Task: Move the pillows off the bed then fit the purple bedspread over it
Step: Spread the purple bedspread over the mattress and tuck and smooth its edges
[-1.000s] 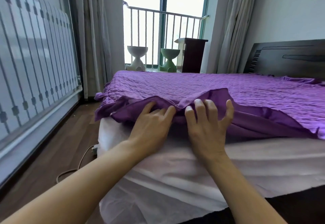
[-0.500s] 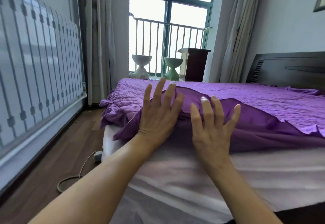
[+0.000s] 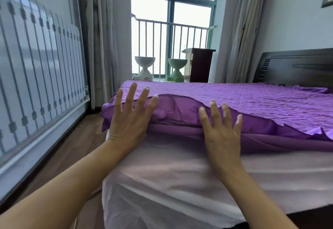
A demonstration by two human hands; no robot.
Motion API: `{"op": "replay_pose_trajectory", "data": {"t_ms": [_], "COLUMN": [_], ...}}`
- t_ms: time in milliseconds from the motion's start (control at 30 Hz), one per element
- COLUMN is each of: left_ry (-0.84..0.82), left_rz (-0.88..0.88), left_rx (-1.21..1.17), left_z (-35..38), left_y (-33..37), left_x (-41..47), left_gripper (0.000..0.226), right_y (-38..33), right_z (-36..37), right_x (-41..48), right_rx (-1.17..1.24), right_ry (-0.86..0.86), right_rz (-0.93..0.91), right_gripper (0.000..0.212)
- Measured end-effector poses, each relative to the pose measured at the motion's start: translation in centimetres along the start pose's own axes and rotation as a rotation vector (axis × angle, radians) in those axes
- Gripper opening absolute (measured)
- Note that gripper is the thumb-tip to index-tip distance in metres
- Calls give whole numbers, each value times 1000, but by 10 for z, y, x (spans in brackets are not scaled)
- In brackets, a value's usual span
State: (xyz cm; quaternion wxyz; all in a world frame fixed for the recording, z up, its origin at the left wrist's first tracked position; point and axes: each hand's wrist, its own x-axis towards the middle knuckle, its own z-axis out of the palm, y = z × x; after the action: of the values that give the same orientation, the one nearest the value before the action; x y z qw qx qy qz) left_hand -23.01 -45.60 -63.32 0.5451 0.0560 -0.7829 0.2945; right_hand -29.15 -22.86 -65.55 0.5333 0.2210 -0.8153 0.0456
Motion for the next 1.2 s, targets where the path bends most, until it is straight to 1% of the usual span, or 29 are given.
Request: {"op": "replay_pose_trajectory", "data": {"t_ms": [100,267,400,567,667,767,800,867,967,1033,1100,1200], "left_ry": [-18,-68,-18,80,102,123,118,108,97,78,62,44], "left_rz": [14,16,8,-69,-96,-118,-112,-92,-121,-140,-157,-154], "left_rx": [16,6,-14,-20,-51,-75,-87,-109,-140,-150,-159,-166], "left_z": [-5,-18,-31,-39,-38,-40,-40,-38,-36,-36,-35,-33], "left_y": [-19,-38,-47,-48,-46,-44,-41,-33,-21,-16,-12,-8], "left_x": [-19,-45,-70,-102,-113,-131,-140,-157,-178,-187,-196,-207], "left_gripper": [80,95,79,75,76,72,70,63,53,55,57,68], "right_y": [-11,-20,-25,-38,-42,-45,-46,-47,-49,-48,-48,-49], "right_z": [-2,-11,-18,-21,-21,-21,-21,-19,-16,-15,-15,-12], "right_x": [-12,-27,-41,-60,-68,-76,-79,-88,-104,-110,-114,-125], "right_rx": [-16,-25,-40,-53,-61,-63,-65,-76,-89,-103,-118,-97], "right_ry": [-45,-45,-3,-11,12,15,11,-2,-9,18,76,174], "right_rz": [-46,-79,-150,-255,-299,-336,-347,-378,-437,-477,-526,-599], "right_gripper": [50,48,45,55,60,73,75,71,57,49,45,39]}}
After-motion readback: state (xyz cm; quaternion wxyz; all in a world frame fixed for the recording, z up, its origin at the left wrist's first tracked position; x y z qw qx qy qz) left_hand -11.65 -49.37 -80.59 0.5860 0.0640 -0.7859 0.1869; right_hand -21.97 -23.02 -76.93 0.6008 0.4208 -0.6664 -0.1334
